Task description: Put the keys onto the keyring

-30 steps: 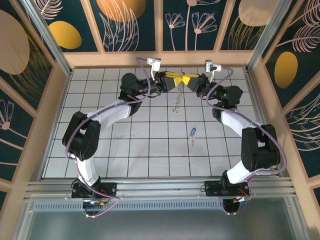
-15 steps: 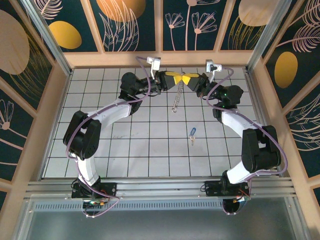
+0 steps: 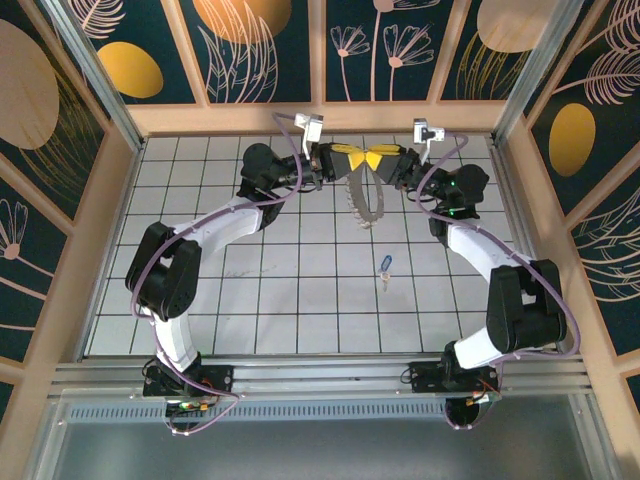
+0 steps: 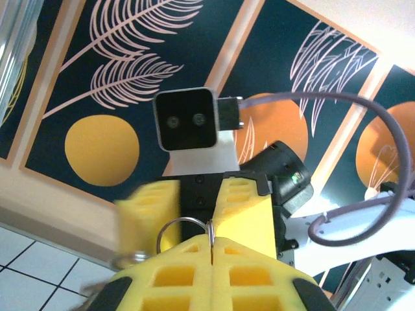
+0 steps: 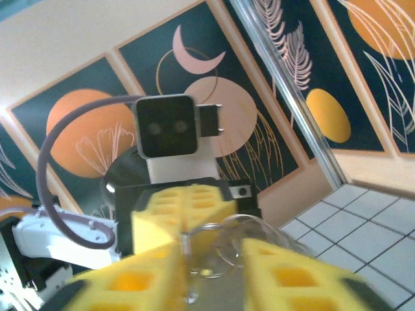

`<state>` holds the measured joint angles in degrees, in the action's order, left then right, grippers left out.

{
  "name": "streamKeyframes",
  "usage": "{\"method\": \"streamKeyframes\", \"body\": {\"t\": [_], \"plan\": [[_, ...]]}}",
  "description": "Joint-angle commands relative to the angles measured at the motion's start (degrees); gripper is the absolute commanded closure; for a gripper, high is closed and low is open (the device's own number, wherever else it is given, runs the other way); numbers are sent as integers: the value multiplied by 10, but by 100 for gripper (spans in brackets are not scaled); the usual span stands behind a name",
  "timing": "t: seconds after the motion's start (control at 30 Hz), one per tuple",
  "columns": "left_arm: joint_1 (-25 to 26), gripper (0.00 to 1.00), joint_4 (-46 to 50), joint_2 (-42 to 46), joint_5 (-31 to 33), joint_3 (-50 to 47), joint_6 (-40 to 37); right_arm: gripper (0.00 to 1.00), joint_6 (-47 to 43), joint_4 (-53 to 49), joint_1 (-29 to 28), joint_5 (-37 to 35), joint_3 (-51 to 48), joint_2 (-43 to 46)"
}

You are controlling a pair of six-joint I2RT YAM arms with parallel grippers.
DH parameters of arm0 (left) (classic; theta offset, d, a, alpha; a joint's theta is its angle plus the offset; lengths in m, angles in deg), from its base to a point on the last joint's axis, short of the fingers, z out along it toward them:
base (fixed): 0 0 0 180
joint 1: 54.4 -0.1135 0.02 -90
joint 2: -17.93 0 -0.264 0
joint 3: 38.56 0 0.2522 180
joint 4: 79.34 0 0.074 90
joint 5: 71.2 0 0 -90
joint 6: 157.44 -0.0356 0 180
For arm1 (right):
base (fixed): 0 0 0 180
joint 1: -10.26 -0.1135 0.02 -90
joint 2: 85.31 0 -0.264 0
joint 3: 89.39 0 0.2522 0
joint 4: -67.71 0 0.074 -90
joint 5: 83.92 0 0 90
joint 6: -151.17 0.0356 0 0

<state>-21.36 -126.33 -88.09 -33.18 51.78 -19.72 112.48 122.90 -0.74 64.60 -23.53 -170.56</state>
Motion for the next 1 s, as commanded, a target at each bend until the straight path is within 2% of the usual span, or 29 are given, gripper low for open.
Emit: {"method": "streamKeyframes", "body": {"t": [0.0, 0.17, 0.37, 0.63, 0.97], "plan": [[6, 100, 43, 26, -4, 1, -54, 52, -9, -5, 10, -8, 11, 44], [5, 100, 91, 44, -3, -7, -114, 46, 4, -19, 45, -37, -16, 80], [6, 100, 136, 61, 5, -17, -197, 46, -10, -82, 73, -66, -46, 116], [5, 100, 158, 69, 16, -21, -261, 46, -15, -112, 89, -72, -92, 142], [6, 100, 12, 74, 26, -81, -262, 49, -23, -109, 83, -60, -128, 153]]}}
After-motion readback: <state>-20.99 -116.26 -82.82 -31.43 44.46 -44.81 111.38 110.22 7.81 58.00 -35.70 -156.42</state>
